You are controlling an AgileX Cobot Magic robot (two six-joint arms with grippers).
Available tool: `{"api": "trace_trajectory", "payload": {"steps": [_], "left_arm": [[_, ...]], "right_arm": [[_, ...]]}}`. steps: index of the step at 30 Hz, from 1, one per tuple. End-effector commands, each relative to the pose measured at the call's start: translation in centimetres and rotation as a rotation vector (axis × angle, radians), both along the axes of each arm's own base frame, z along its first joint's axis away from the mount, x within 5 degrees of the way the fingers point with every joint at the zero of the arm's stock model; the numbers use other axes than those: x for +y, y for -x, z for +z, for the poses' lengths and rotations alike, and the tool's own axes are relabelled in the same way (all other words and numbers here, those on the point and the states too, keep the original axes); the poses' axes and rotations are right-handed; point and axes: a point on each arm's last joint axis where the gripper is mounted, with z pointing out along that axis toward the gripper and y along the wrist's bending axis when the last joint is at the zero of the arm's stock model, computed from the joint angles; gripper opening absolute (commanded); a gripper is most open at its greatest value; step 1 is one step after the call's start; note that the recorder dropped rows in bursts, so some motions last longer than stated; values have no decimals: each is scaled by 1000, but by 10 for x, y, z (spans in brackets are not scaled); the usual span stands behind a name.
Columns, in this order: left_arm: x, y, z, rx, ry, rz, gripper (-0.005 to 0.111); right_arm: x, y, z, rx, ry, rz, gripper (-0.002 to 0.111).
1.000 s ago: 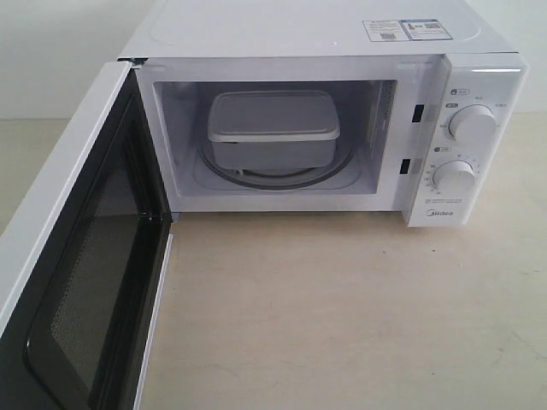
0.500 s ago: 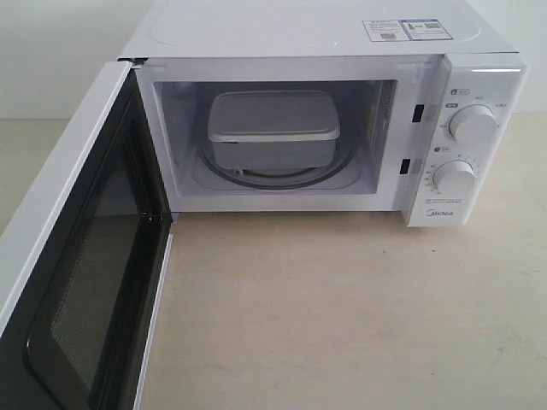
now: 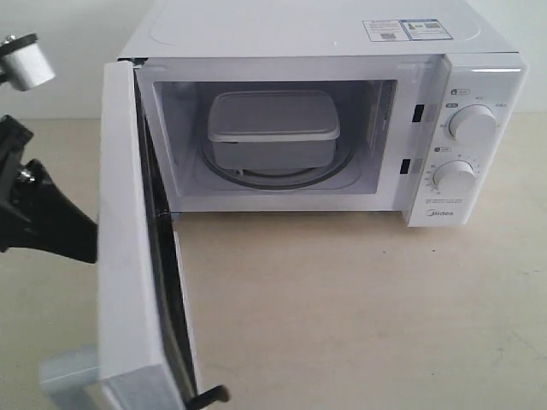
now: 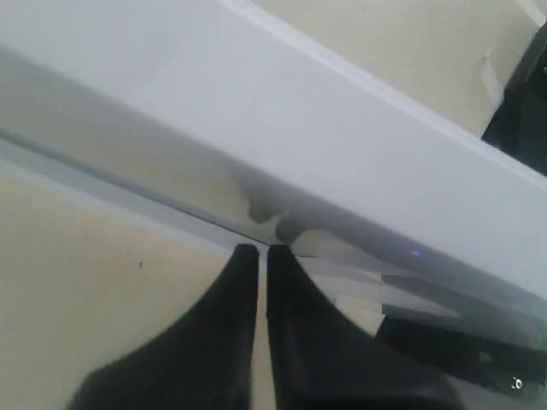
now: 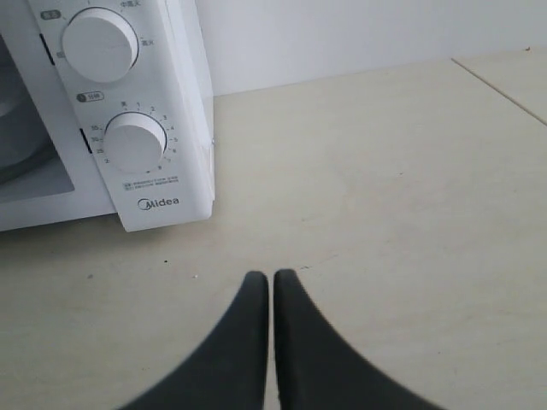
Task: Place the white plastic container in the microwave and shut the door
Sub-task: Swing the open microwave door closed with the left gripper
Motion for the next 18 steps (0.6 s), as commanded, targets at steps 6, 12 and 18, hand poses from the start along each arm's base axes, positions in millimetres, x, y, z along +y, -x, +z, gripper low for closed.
{"api": "trace_trajectory", "payload": {"steps": [6,12,18], "left_arm": [[-49,-14,0,-295,166,-150,4],[-55,-30,6,-399,247,0,4],[-57,-26,4,-393,241,-89,4]], "right_arm": [[-1,0,1,-10,0,-10,0],[-1,0,1,-10,0,-10,0],[-1,0,1,-10,0,-10,0]]}}
